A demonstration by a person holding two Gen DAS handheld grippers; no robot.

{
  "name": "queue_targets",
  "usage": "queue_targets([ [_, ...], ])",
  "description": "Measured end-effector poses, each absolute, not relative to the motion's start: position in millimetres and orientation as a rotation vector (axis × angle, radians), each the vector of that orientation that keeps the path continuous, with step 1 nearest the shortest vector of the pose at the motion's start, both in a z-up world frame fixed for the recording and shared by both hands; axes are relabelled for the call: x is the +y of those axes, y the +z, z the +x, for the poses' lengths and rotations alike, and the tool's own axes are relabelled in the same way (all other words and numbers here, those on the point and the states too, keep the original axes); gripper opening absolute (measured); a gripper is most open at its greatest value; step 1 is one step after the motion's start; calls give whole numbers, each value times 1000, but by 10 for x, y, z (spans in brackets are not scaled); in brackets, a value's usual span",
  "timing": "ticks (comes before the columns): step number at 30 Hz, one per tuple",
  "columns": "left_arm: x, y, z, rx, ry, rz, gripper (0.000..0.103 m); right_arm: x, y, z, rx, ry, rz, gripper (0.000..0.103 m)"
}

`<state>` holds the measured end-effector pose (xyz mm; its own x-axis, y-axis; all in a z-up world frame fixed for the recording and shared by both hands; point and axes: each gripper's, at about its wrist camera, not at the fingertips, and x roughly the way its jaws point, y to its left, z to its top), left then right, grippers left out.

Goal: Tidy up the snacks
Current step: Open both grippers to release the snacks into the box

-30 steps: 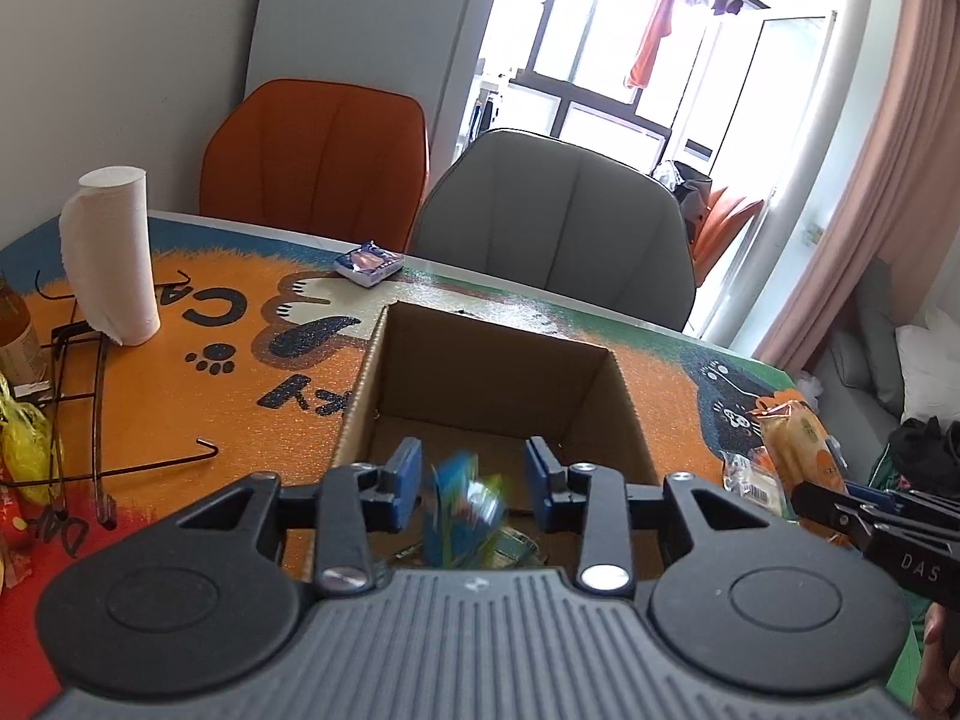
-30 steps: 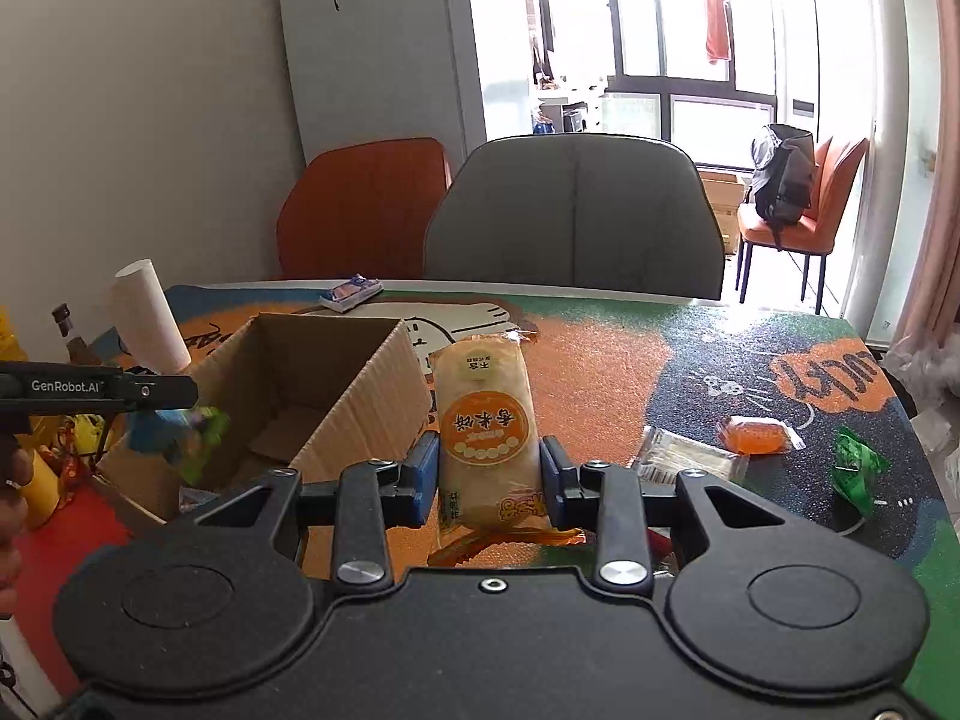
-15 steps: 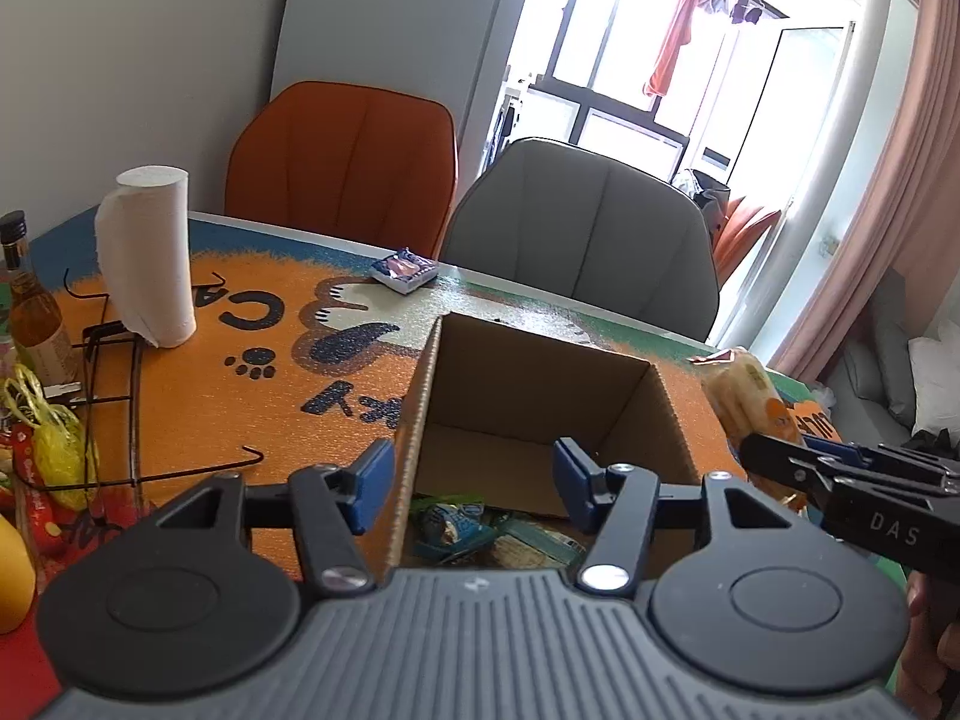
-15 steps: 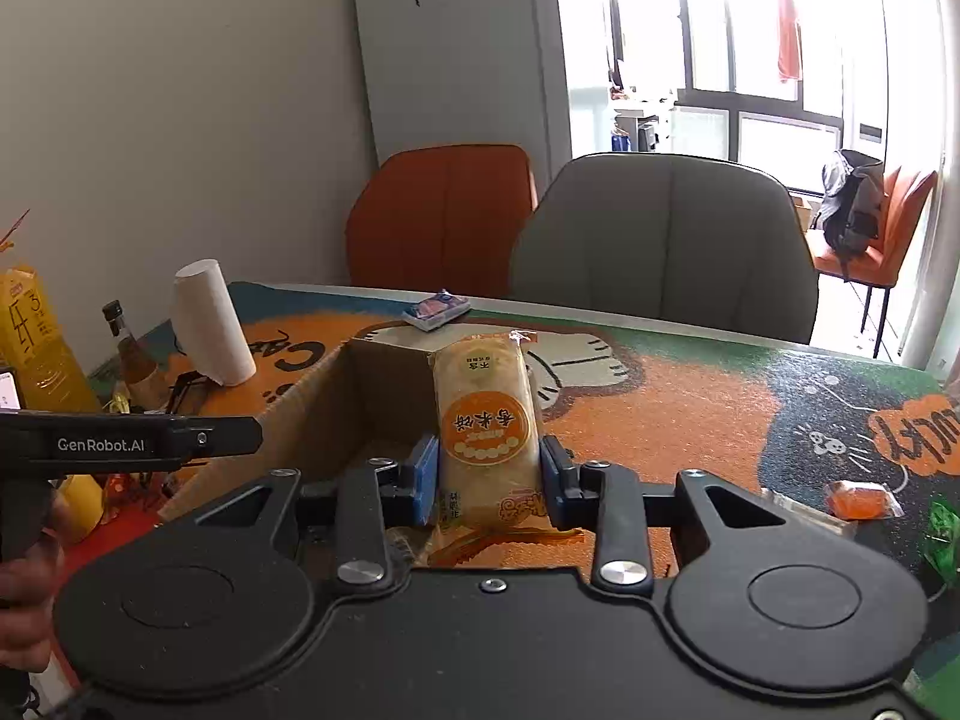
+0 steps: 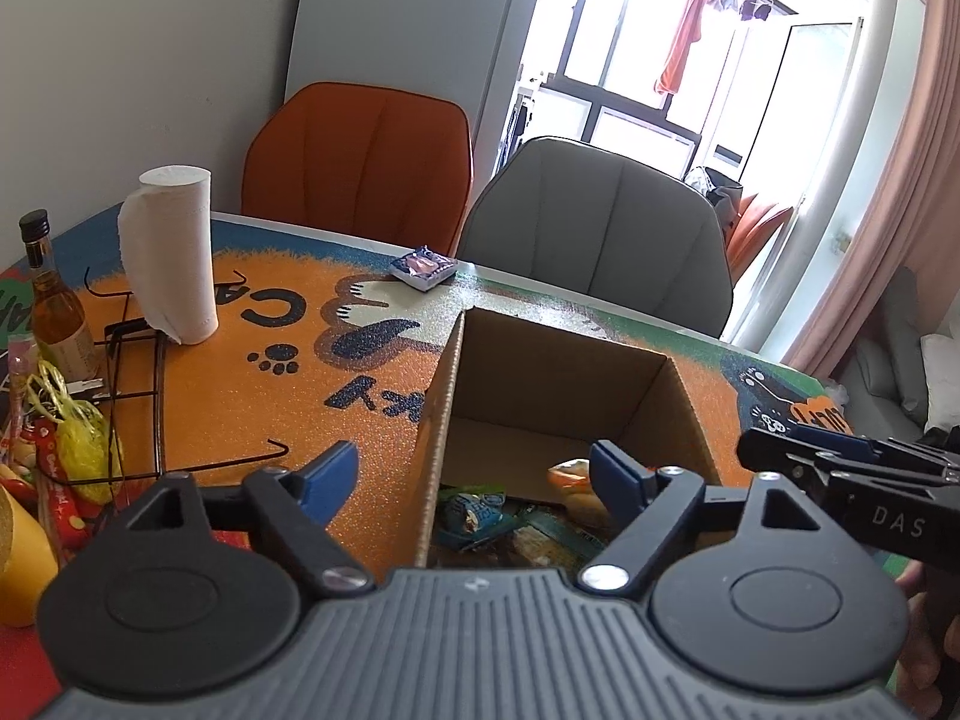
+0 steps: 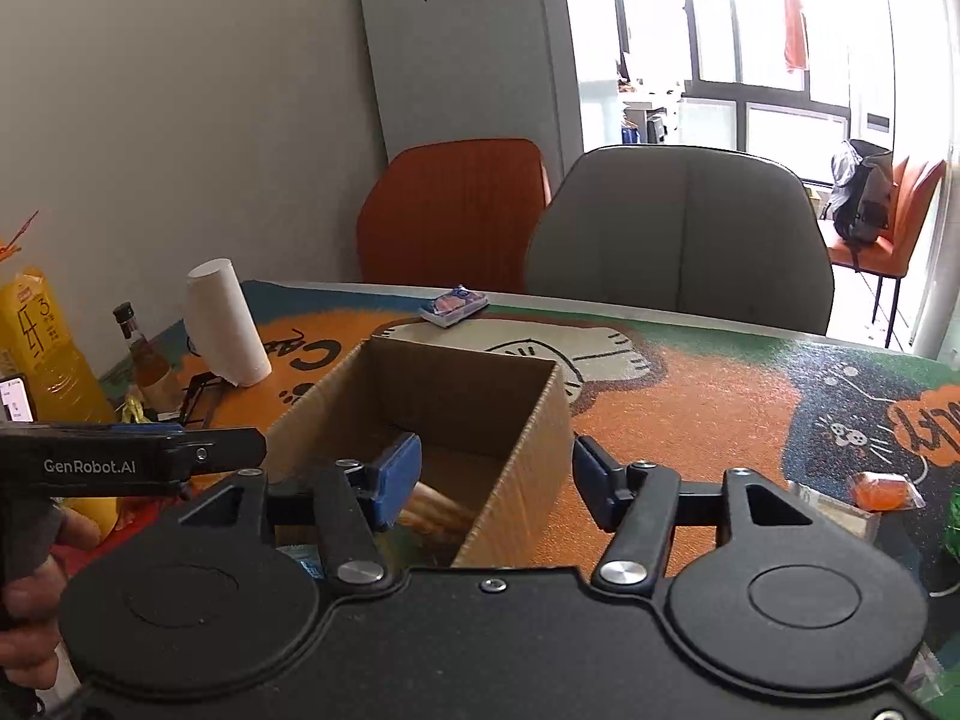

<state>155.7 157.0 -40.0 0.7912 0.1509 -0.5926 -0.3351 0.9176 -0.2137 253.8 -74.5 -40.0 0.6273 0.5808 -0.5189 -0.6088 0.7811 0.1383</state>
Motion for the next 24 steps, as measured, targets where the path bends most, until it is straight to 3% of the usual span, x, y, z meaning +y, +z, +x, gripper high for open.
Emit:
queue_targets([
  [16,1018,-454,1730,623,135,-287,96,-1666,-537,2545,613,501,32,94],
  [24,635,-416,1808,617,53,-257,100,-2098,-616,2576,644,420,84,103],
])
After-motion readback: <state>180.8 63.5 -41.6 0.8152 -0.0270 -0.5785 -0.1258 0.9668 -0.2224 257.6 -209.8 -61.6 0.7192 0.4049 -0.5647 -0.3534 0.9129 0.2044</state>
